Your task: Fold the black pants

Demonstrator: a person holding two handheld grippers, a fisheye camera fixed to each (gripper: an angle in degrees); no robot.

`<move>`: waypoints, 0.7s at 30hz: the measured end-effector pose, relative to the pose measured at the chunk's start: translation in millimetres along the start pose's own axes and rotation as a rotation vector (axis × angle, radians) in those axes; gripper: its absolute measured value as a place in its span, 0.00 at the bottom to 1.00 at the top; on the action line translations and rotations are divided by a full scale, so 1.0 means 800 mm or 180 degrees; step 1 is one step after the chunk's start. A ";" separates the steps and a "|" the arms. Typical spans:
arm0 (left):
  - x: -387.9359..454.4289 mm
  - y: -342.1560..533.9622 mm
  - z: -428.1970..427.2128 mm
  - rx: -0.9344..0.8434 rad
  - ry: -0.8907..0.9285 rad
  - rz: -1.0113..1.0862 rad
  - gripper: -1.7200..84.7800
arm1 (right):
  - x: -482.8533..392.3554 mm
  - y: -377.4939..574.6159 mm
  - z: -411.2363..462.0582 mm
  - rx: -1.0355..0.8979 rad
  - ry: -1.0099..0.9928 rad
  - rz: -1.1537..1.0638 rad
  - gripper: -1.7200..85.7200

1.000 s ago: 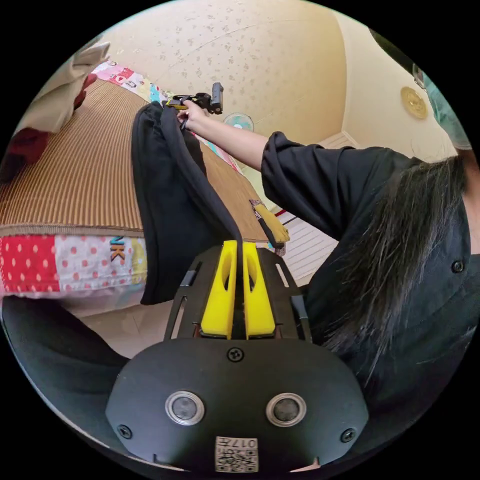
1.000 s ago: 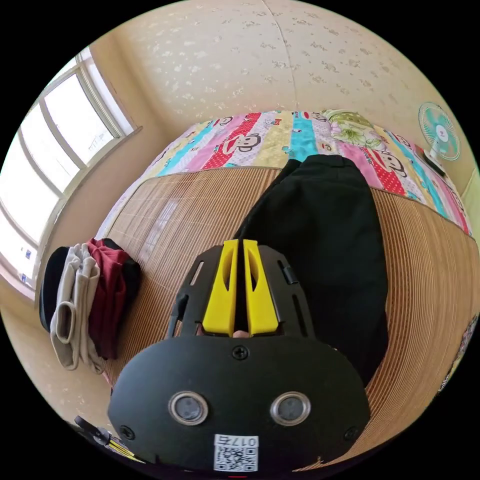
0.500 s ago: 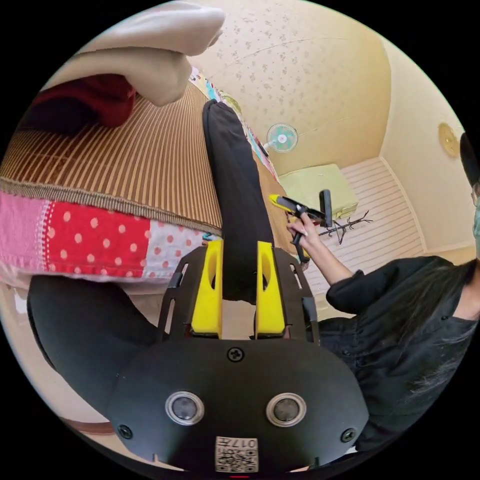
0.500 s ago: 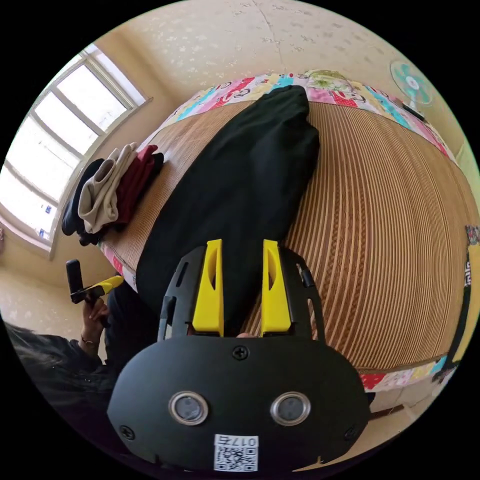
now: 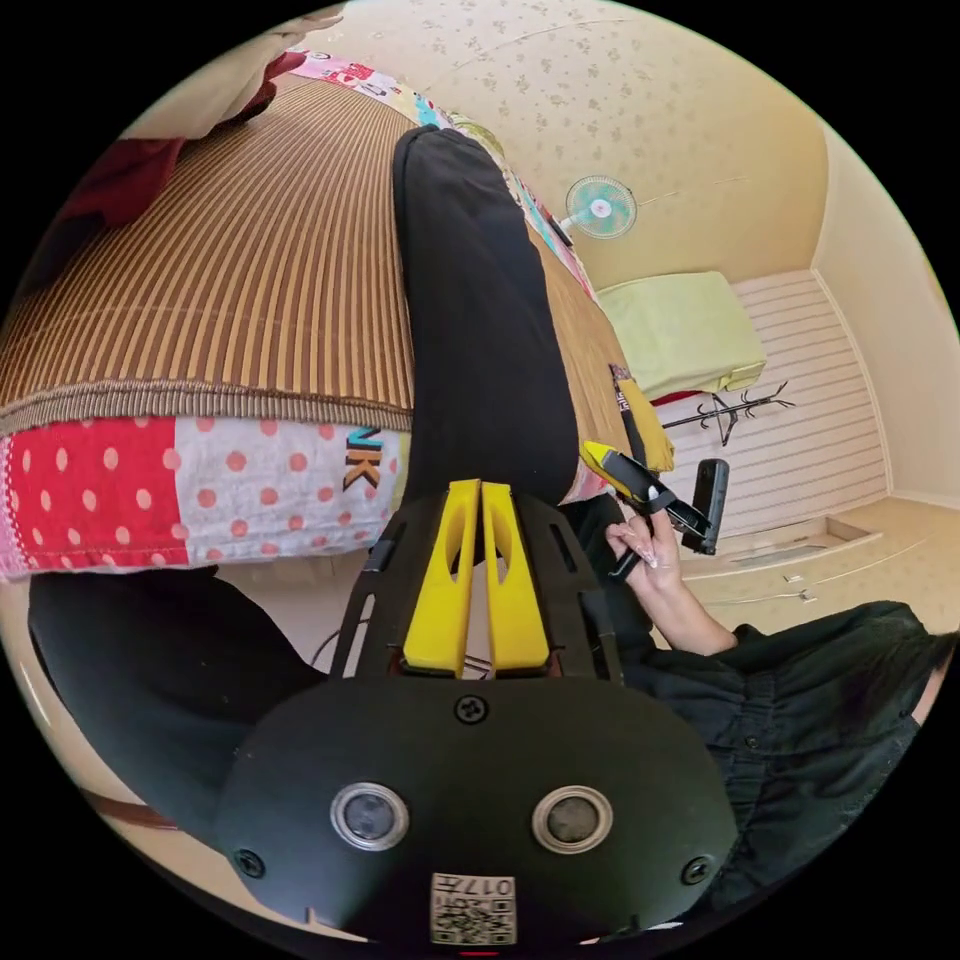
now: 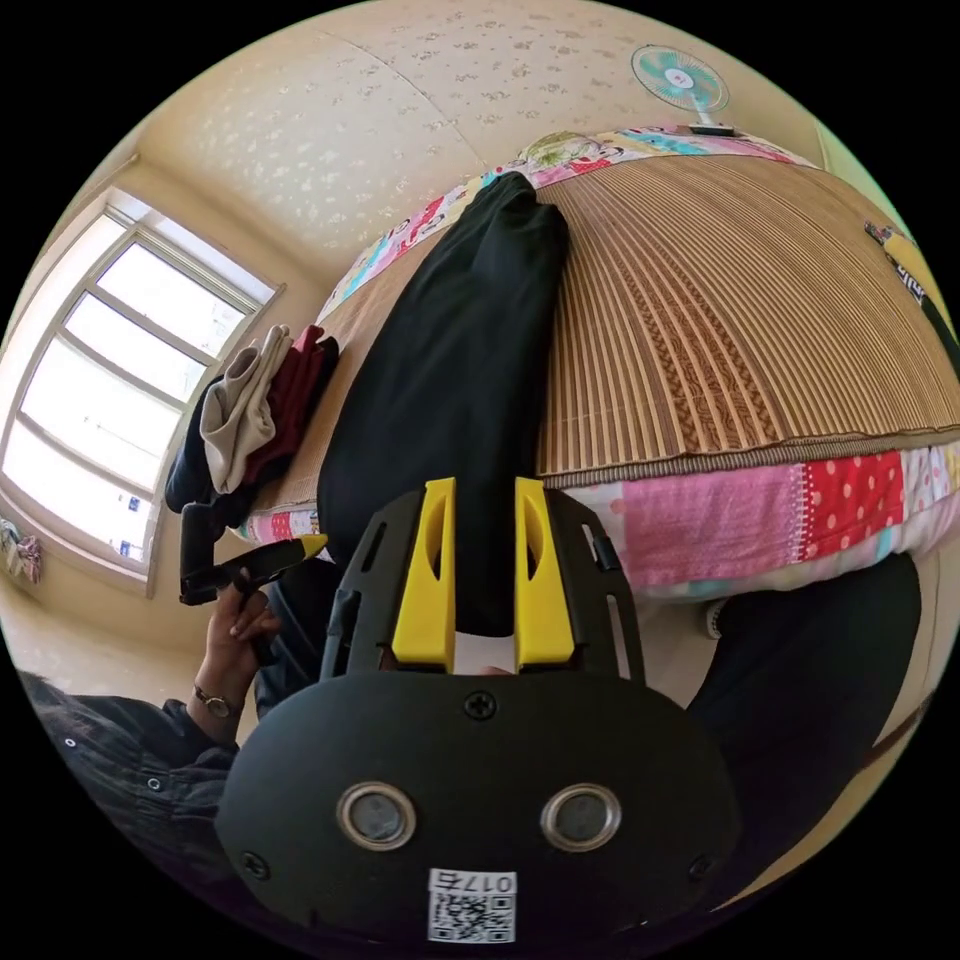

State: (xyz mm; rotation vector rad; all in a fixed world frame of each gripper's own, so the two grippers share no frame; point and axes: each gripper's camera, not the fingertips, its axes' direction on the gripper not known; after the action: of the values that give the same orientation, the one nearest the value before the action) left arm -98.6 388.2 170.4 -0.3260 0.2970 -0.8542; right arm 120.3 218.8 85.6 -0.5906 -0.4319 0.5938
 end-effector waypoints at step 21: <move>0.015 -0.011 -0.001 0.0059 -0.0201 -0.0323 0.06 | 0.015 -0.015 -0.080 -0.0324 0.0224 -0.0206 0.06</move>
State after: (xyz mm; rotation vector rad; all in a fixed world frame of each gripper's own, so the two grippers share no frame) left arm -97.2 373.7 171.6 -0.3526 0.2151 -0.9441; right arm 168.0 193.8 47.7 -0.6902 -0.4150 0.4898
